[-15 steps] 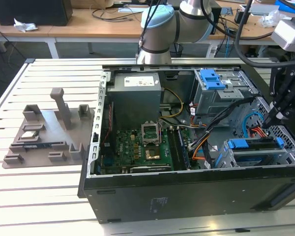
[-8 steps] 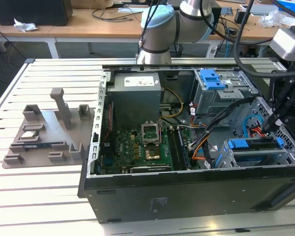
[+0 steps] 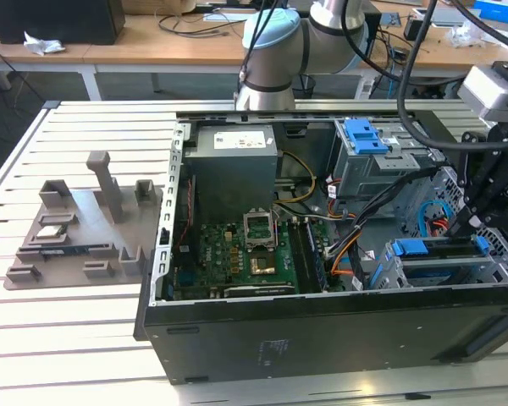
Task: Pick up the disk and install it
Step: 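Insert the second disk wire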
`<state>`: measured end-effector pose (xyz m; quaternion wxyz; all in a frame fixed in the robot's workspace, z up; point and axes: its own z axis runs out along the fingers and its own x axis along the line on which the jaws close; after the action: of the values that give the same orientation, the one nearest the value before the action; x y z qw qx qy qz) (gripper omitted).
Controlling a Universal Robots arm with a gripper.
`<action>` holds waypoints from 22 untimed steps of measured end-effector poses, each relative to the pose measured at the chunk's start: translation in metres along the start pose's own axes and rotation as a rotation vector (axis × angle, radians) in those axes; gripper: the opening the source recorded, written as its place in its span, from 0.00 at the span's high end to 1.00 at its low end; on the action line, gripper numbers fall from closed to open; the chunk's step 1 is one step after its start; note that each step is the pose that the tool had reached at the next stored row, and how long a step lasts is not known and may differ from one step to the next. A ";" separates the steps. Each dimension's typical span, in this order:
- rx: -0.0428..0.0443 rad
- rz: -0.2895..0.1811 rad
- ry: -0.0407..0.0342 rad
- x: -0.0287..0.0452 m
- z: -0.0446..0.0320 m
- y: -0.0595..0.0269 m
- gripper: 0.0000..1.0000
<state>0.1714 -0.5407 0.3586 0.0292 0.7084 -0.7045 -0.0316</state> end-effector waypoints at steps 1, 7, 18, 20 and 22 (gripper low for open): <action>0.0000 0.000 0.0000 0.0001 0.0019 0.0002 0.89; 0.0000 -0.001 0.0004 0.0016 0.0072 -0.0002 0.89; 0.0003 -0.003 -0.0001 0.0027 0.0060 -0.0001 0.89; 0.0002 -0.003 0.0001 0.0052 0.0058 0.0000 0.89; -0.0011 -0.003 0.0000 0.0080 0.0063 -0.0002 0.89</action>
<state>0.1711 -0.5487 0.3522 0.0295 0.7096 -0.7032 -0.0320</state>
